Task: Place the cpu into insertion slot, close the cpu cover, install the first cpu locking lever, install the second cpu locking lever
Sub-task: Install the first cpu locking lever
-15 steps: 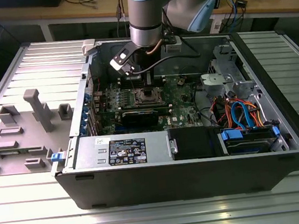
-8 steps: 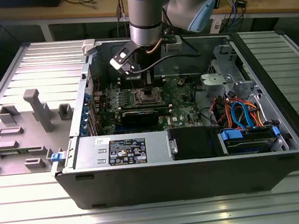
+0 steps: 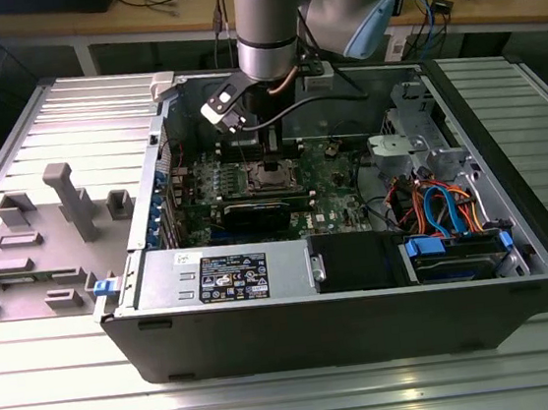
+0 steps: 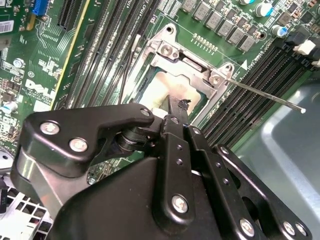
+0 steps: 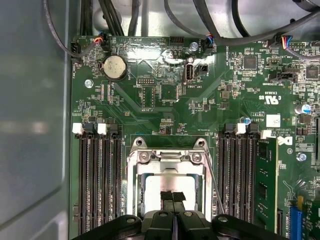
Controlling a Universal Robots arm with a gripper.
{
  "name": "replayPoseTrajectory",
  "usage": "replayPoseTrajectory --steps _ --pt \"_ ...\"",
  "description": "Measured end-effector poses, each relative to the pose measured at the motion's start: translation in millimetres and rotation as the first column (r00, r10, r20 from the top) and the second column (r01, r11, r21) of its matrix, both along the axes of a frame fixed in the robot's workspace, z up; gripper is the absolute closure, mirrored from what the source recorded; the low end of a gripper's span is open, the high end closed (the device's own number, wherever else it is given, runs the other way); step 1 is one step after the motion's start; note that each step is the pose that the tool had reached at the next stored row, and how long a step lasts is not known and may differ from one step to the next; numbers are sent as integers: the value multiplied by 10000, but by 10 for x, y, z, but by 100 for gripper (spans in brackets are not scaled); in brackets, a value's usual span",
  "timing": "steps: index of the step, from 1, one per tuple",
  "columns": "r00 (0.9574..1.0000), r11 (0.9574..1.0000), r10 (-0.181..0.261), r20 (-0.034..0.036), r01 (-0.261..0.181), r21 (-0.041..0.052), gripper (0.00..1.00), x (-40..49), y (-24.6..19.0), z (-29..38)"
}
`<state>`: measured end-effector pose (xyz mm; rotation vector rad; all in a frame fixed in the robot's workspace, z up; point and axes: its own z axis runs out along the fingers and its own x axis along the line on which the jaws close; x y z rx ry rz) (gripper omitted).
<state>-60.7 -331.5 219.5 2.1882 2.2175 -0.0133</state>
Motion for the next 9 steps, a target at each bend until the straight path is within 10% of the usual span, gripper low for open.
replayPoseTrajectory --steps 9 --pt "10000 10000 0 0 0 0 89 0 0 67"
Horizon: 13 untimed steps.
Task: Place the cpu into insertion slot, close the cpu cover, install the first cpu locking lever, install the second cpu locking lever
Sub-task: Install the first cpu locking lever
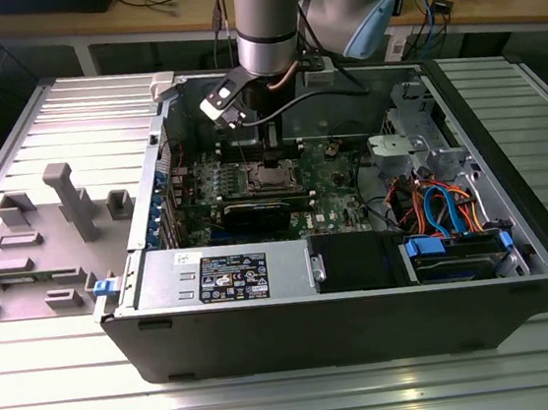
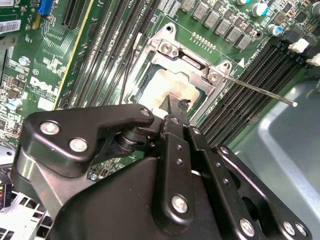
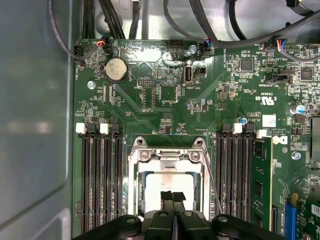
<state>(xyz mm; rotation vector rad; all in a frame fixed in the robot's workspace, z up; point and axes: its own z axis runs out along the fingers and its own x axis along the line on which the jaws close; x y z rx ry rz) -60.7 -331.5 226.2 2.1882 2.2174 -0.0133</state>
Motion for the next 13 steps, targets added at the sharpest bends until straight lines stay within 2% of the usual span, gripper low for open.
replayPoseTrajectory --steps 13 --pt "10000 10000 0 0 0 0 89 0 0 79"
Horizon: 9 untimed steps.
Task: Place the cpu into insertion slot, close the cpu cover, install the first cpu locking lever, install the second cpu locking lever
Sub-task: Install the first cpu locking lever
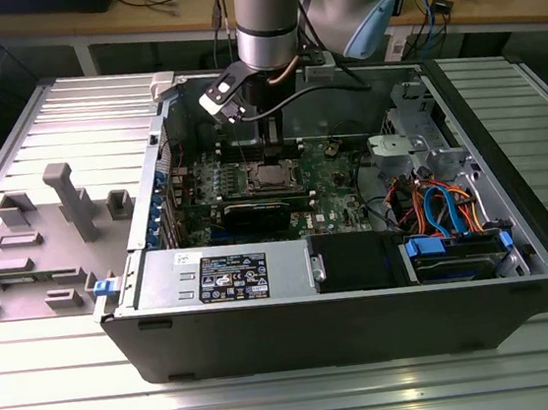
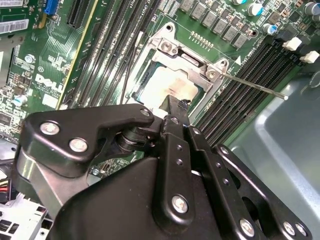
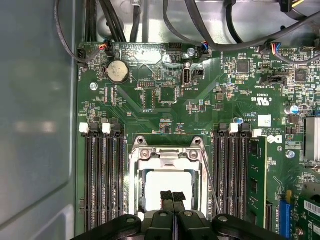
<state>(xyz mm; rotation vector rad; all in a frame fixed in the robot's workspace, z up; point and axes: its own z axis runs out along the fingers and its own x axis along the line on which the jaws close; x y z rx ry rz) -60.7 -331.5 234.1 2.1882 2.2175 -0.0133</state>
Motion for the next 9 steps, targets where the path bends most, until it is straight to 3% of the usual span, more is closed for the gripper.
replayPoseTrajectory --steps 9 --pt "10000 10000 0 0 0 0 89 0 0 69"
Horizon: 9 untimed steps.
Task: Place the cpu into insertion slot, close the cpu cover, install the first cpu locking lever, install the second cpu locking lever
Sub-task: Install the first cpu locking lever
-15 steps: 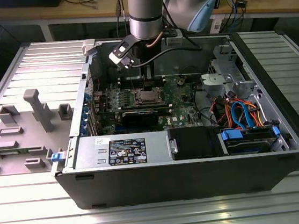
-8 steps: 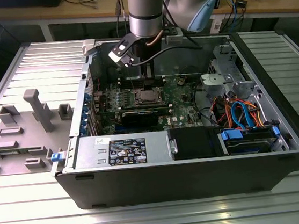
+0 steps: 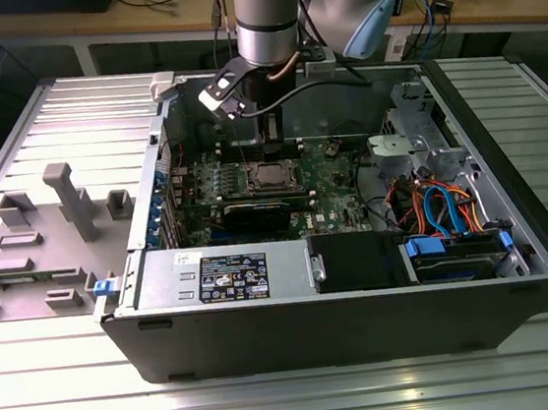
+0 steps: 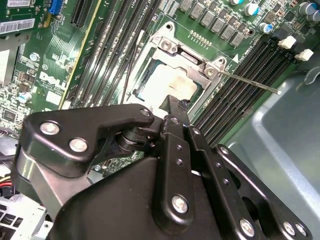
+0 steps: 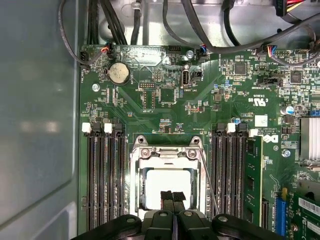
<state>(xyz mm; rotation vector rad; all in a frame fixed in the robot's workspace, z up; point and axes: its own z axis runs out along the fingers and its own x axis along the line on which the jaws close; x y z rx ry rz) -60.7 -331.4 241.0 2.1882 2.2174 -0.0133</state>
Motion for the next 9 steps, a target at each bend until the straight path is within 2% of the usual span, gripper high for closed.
replayPoseTrajectory --steps 9 --pt "10000 10000 0 0 0 0 89 0 0 82"
